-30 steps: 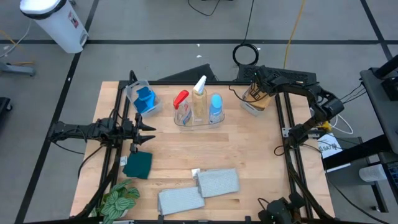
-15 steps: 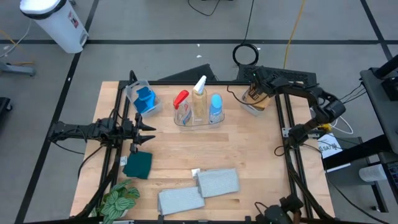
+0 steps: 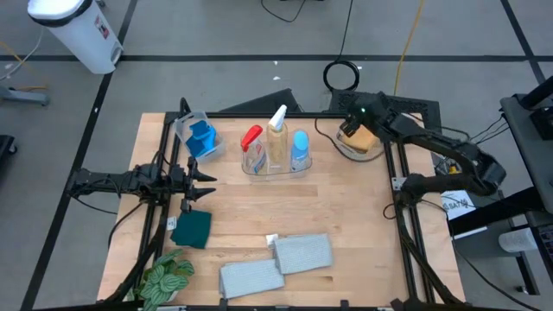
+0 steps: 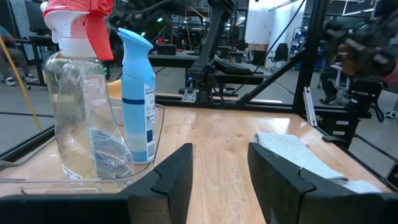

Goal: Pick & Place Kitchen Items
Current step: Put the right gray microfiber towel into the gray bin

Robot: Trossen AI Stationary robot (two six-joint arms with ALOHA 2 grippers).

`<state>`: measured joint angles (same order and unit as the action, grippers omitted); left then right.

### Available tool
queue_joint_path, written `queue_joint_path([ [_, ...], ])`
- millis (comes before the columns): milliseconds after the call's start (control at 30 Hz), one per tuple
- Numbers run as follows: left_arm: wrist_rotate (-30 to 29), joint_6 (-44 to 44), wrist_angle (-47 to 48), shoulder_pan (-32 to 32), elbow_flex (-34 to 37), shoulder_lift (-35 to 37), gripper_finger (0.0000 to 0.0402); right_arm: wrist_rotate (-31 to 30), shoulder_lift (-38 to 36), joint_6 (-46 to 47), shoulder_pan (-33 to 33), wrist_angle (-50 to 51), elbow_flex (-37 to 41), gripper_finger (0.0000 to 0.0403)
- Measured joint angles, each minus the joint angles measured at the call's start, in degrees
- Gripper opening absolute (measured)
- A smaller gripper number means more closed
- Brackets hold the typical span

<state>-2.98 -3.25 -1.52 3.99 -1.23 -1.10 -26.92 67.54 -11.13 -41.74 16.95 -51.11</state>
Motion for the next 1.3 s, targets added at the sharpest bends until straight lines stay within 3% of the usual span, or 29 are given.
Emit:
queue_joint_path([
  [133, 0.0, 0.0, 0.0, 0.0, 0.0, 0.0, 0.0159, 0.3, -4.3, 1.3, 6.7, 0.0, 0.0, 0.0231],
  [500, 0.0, 0.0, 0.0, 0.0, 0.0, 0.0, 0.0159, 14.3, -7.4, 10.8, 28.6, -2.7, 0.0, 0.0218],
  [767, 0.0, 0.0, 0.0, 0.0, 0.0, 0.0, 0.0159, 15.2, -3.2, 14.8, 45.5, -4.4, 0.1, 0.0206],
  [1133, 0.0, 0.0, 0.0, 0.0, 0.0, 0.0, 0.0159, 15.3, 8.1, 16.0, 60.1, -29.9, 6.6, 0.0201],
  [1300, 0.0, 0.0, 0.0, 0.0, 0.0, 0.0, 0.0159, 24.7, 13.8, 18.0, 64.1, -34.7, 7.1, 0.0198],
])
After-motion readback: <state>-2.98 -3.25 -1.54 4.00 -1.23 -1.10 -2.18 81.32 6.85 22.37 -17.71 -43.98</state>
